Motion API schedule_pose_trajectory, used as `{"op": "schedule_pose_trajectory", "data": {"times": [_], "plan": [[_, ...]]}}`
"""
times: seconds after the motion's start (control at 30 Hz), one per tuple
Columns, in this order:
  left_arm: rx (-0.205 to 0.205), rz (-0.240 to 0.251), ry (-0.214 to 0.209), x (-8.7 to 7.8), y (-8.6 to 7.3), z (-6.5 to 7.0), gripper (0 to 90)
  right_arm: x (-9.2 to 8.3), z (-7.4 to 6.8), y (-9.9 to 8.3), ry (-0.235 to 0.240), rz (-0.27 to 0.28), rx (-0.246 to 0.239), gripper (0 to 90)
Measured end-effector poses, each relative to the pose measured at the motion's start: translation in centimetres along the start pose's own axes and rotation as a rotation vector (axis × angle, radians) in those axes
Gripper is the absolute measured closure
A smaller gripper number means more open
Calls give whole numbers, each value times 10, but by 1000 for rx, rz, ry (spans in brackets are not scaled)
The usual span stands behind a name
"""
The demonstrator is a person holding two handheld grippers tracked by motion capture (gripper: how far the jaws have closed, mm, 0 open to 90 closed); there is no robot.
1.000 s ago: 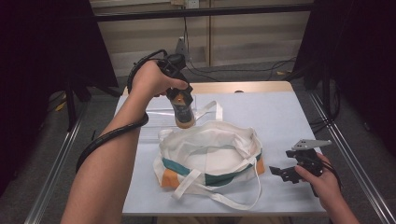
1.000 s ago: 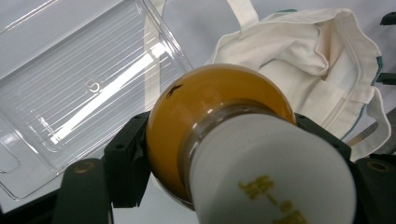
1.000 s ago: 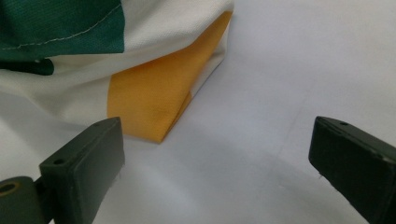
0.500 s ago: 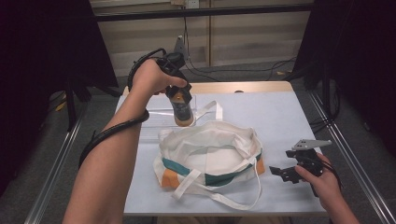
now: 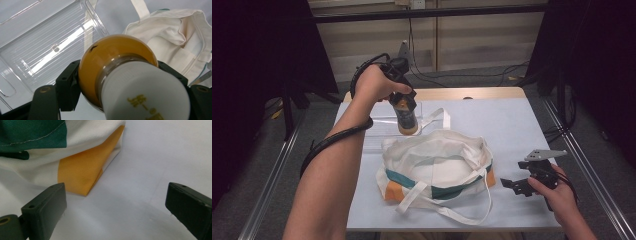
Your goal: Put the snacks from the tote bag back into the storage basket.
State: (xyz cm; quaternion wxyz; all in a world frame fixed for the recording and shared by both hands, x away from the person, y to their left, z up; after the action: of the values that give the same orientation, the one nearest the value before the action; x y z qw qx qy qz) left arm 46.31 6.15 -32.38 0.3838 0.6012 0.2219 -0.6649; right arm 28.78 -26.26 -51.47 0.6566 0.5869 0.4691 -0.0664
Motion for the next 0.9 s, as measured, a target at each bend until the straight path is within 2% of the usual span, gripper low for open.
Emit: {"op": "schedule_pose_trajectory", "data": {"times": [0.07, 0.4, 0.47, 0.9], "plan": [[10, -5, 0, 2, 1, -1, 298, -1, 0, 0, -3, 3, 2, 35], [0, -9, 2, 10, 5, -6, 298, 0, 0, 0, 2, 0, 7, 35], [13, -10, 5, 11, 7, -8, 298, 0, 1, 0, 0, 1, 7, 35], [14, -11, 13, 16, 12, -13, 299, 1, 2, -1, 2, 1, 10, 35]]}}
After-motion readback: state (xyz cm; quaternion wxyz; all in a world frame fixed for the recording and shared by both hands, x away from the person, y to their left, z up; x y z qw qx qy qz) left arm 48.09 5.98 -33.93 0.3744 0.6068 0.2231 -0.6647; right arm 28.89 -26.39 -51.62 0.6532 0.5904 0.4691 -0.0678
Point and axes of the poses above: each handheld gripper's, and its own axes: x roughly forward along the jaws, y roughly out of its top, z roughly to its right, the point moved 8 cm from there along x, roughly forward along the jaws, and after that the axes turned 1 degree about -y, right-handed, at the moved point
